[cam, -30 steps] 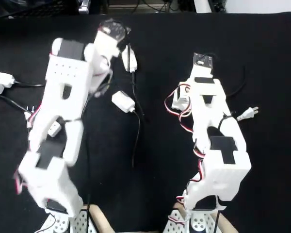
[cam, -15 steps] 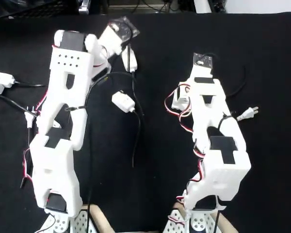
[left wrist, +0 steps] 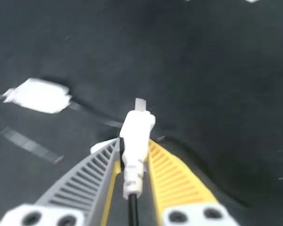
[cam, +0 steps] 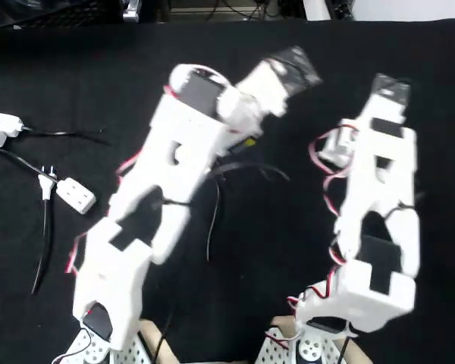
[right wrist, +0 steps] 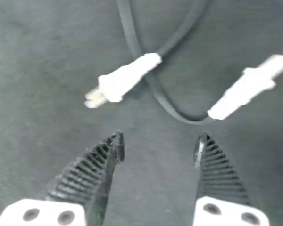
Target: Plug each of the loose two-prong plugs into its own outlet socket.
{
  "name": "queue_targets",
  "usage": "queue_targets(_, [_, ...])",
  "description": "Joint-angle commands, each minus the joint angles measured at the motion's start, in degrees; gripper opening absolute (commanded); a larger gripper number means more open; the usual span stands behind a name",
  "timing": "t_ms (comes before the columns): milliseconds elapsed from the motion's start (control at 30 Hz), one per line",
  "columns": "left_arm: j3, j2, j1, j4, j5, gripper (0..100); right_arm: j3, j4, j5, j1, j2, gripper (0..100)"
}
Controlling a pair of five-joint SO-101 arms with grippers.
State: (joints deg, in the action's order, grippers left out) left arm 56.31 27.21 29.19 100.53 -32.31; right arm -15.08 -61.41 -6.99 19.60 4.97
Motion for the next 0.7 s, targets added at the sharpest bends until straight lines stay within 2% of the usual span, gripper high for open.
queue_targets(0, [2.8, -1.0, 4.9, -3.8, 5.9, 3, 2.3, -0.7, 1.6, 4.0, -4.1, 25.1])
queue_targets(100, [3.6, -1.1, 4.9, -6.6, 9.0, 3, 3.0, -0.7, 1.6, 5.0, -3.5, 25.2])
queue_targets(233, [7.5, -2.7, 7.0, -5.0, 9.2, 3, 4.2, -0.9, 1.0, 5.2, -4.1, 25.1])
queue_targets(367, [17.9, -6.2, 9.5, -4.7, 11.2, 3, 4.8, -1.3, -1.6, 6.2, -5.5, 25.0])
queue_targets(500, [24.8, -7.0, 6.1, -0.6, 15.7, 3, 4.8, -4.0, -1.7, 6.2, -6.6, 25.0])
queue_targets(667, [20.5, -8.4, -0.3, 0.5, 17.8, 3, 4.7, -4.8, -1.3, 3.3, -7.0, 25.0])
